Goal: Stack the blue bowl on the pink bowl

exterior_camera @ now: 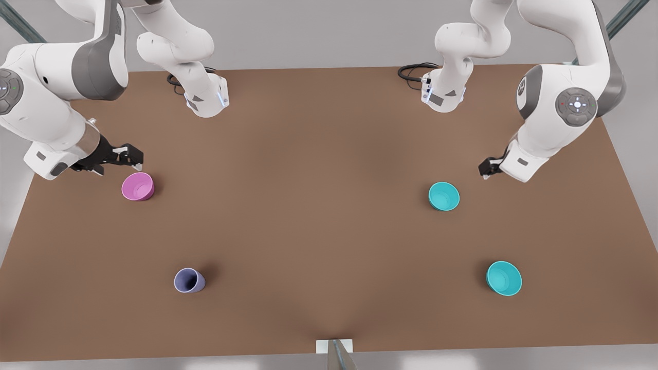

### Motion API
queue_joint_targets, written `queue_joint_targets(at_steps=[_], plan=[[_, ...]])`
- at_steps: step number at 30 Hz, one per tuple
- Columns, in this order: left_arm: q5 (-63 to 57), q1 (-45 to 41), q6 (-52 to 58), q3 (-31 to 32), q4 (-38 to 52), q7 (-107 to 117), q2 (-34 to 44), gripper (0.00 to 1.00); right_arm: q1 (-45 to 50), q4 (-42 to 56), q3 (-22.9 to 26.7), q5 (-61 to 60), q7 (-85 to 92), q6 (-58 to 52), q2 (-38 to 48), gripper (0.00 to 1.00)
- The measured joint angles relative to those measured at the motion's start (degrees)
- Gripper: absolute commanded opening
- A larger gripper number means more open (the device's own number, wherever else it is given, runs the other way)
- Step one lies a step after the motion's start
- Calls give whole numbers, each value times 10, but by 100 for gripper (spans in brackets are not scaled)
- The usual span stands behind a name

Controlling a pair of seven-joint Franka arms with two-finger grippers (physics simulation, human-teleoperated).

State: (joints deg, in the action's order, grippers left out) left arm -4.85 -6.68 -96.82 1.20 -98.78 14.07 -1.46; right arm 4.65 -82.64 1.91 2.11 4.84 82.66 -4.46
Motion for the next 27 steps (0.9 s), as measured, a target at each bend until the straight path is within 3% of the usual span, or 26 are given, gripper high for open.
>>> queue_joint_targets(at_steps=[5,9,12,27], plan=[[0,1,-11,0,-1,8,0,100,-15,2,4,4,7,1,-37,100],[0,3,-12,1,-2,15,1,100,-181,8,7,18,30,23,-150,100],[0,3,-10,2,-2,24,1,100,-232,-31,7,16,47,58,-185,100],[1,-7,1,3,-2,53,1,100,-310,-350,6,-13,129,331,-114,100]])
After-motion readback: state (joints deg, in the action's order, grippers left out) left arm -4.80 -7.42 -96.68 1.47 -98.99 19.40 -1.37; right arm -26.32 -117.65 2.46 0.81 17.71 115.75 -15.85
